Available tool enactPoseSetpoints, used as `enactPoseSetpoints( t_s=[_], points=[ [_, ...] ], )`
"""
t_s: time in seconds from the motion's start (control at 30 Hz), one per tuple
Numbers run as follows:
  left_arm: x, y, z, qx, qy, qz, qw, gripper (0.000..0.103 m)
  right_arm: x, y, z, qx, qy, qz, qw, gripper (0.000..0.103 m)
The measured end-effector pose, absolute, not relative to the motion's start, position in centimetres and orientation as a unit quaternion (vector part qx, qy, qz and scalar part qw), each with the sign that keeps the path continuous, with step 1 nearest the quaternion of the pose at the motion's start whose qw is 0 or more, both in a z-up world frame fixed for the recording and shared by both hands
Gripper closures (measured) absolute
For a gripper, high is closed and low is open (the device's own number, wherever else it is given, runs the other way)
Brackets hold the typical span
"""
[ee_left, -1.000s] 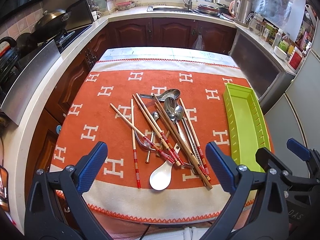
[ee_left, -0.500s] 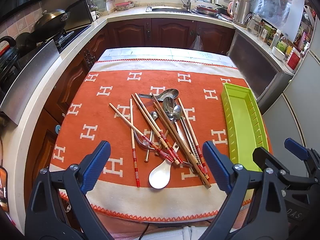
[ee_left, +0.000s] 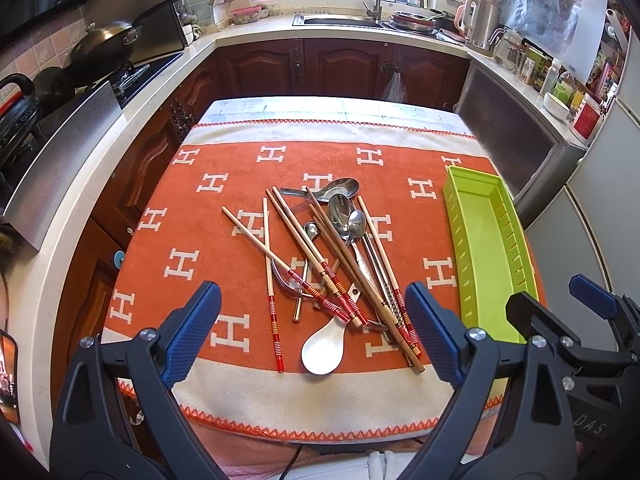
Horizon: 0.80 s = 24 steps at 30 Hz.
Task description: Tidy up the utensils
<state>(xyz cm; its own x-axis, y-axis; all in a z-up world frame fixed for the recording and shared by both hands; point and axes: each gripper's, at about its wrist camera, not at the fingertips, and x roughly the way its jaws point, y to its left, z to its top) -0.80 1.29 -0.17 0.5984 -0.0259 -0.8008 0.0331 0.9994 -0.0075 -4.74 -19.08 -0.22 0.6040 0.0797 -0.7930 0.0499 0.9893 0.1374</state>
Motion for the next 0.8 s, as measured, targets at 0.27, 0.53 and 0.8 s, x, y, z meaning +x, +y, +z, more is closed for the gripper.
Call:
enactPoseSetpoints(
  t_s=[0.27, 0.53, 0.8],
  points=[
    [-1.13, 1.86, 0.08, -0.005, 0.441, -0.019, 0.898, 0.011, -4.75, -19.07, -0.01, 0.072, 0.445, 0.009, 0.893, 0.000],
    [-1.37, 2.09, 0.31, -0.010, 0.438, -0.021, 0.899, 0.011, -4.91, -18.93, 0.28, 0.071, 0.445, 0.009, 0.893, 0.000],
    [-1.32, 2.28, 0.25, -0.006, 0.443, -0.017, 0.897, 0.010, -4.75, -18.55, 0.77, 0.067, 0.448, 0.015, 0.892, 0.000]
  ],
)
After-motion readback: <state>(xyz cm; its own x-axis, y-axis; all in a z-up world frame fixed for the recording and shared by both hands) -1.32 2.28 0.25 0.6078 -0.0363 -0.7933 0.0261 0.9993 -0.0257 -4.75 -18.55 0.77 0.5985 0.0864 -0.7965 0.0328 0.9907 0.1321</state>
